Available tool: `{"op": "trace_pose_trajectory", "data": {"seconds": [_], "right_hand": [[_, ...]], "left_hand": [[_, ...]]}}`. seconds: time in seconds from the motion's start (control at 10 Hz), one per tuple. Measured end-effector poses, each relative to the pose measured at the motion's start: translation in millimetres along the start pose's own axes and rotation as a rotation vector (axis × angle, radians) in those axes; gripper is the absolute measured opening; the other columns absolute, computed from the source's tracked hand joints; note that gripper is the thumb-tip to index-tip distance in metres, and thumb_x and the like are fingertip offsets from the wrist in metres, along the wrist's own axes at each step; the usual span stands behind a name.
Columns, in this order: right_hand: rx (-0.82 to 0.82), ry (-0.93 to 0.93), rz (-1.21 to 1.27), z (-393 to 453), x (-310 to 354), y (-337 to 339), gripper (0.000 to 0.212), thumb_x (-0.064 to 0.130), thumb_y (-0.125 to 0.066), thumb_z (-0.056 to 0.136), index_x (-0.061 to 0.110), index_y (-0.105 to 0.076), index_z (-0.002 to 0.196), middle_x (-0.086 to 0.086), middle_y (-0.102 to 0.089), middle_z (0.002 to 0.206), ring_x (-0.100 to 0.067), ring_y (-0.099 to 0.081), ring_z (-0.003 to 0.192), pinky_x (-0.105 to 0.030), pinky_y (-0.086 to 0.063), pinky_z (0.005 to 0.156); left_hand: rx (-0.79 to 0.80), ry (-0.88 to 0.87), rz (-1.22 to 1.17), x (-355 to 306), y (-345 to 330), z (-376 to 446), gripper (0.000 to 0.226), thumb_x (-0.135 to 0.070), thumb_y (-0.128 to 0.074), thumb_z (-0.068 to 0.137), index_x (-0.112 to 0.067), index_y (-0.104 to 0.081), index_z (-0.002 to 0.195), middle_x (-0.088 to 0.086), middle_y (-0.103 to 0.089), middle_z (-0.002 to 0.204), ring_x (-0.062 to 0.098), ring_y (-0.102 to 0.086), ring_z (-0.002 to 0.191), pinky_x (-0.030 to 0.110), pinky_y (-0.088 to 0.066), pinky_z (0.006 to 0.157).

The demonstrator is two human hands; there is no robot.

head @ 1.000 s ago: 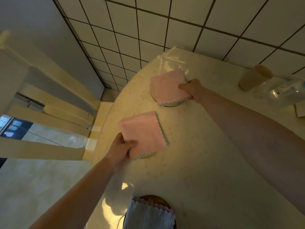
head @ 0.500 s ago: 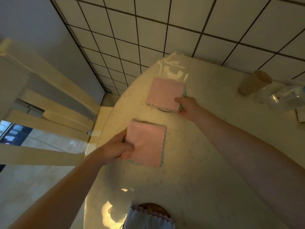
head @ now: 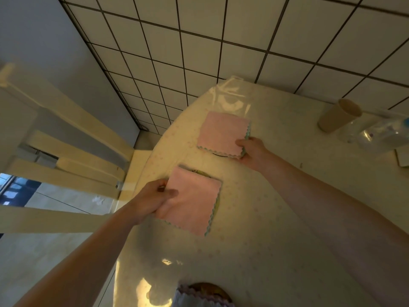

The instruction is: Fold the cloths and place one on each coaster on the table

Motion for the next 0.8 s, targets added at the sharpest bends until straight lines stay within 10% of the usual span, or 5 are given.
{"op": "trace_pose_trajectory", "data": {"seconds": [0.3, 0.8], "right_hand": [[-0.302, 0.342, -0.949, -11, 19, 27, 0.045, 0.021, -0.067, 0.078, 0.007, -0.042, 0.113, -0.017, -0.059, 0.105, -0.035, -0.063, 0.091, -0.047, -0.055, 0.079], [-0.309, 0.365, -0.986, -165, -44, 115, 0.028, 0.013, -0.055, 0.086, 0.011, -0.059, 0.114, -0.009, -0.067, 0.106, -0.024, -0.06, 0.089, -0.021, -0.04, 0.062]], "left_hand": [[-0.339, -0.148, 0.559, -8, 14, 3, 0.047, -0.038, -0.074, 0.077, -0.024, -0.051, 0.117, -0.006, -0.064, 0.093, 0.018, -0.06, 0.088, 0.034, -0.049, 0.076], [-0.372, -0.224, 0.651, -9, -4, -58, 0.03, -0.027, -0.059, 0.085, -0.019, -0.056, 0.114, 0.004, -0.061, 0.11, 0.025, -0.059, 0.095, 0.037, -0.052, 0.081]]}}
Point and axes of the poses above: each hand's wrist, its own z-axis towards the middle knuckle, its own y-axis out of the back of the hand, x = y × z, the point moved 5 cm from there along z, towards the middle knuckle
